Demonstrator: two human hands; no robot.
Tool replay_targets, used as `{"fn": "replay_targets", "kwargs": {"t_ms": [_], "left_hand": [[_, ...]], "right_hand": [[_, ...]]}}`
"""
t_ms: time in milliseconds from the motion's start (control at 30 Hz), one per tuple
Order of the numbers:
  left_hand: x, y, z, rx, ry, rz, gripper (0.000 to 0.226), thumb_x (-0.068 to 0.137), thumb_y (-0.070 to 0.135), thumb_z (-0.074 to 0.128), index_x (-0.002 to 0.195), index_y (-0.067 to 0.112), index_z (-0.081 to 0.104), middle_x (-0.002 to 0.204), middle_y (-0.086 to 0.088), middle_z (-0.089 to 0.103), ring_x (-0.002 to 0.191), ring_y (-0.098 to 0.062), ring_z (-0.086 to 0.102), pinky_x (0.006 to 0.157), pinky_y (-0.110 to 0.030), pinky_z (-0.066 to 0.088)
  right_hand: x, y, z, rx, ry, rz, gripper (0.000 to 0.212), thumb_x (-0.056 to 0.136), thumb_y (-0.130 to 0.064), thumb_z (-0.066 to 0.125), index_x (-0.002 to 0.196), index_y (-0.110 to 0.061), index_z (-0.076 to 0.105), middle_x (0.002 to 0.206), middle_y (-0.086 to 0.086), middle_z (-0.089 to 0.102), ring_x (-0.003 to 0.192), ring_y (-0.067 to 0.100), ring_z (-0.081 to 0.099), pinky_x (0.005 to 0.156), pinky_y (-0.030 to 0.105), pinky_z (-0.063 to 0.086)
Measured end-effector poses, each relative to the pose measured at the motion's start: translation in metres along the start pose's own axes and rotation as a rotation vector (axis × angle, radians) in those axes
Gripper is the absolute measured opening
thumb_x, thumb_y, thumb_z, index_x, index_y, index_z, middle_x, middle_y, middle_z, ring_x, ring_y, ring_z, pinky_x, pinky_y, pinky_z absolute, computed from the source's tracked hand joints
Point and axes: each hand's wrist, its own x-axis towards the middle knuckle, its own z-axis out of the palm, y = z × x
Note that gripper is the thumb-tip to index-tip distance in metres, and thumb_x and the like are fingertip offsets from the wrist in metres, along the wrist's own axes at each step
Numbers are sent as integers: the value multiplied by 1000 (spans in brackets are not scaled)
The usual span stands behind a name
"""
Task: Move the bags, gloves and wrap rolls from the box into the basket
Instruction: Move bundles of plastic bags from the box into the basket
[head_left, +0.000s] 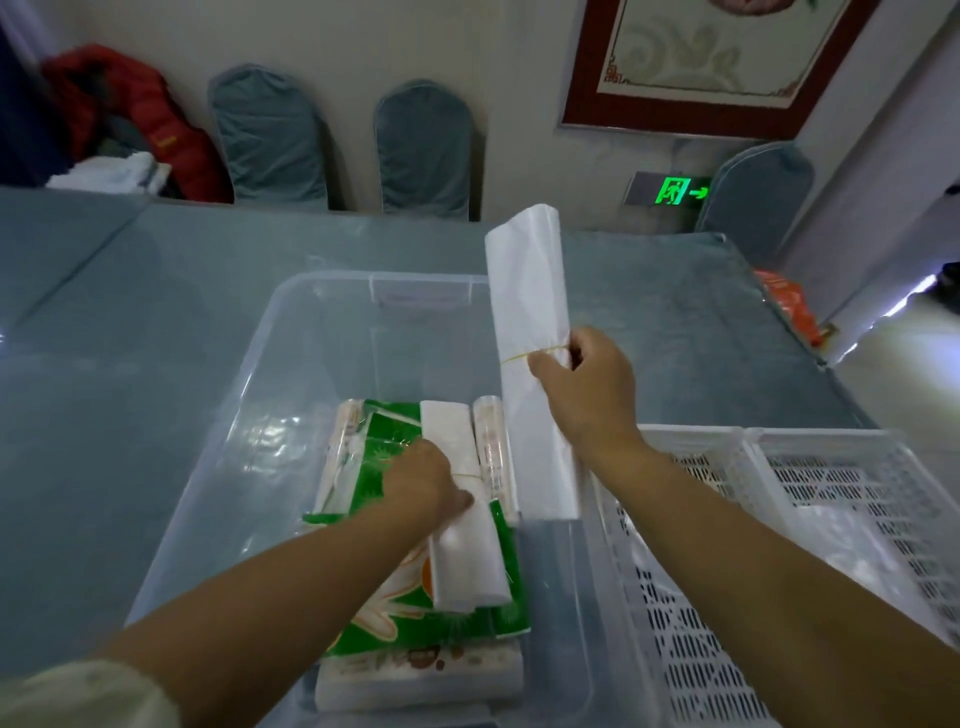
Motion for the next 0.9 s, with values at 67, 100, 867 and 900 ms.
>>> {"fn": "replay_targets", "kwargs": {"t_ms": [67,100,867,900], "left_hand": [[1,2,5,-94,4,-24,55,68,40,76,105,8,51,86,-1,53,74,-18,51,63,-28,42],[1,2,7,-126,8,-28,49,70,36,75,103,9,51,85,-1,53,74,-18,51,63,-28,42],[-59,-14,-142,-1634,-93,152,19,79,-9,60,97,-1,57,79,-15,71,57,-21,68,51,-33,58],[-64,-8,-144,-1659,-91,201,27,79,-10,59,104,-2,56,91,-18,70,66,-24,68,60,-36,59]], "right_hand": [[-1,2,1,7,11,-13,27,72,-25,65,68,-5,47,74,11,55,63,28,49,56,39,42],[-1,3,2,4,16,-27,27,72,-25,65,70,-6,47,75,11,56,65,29,51,57,40,45],[-15,-25,-5,217,-99,-9,27,75,-21,68,64,-15,44,63,-3,49,56,10,41,53,29,34],[-16,-29,-6,261,-118,9,25,74,-22,68,67,-12,46,65,-2,51,57,10,44,54,28,35]]}}
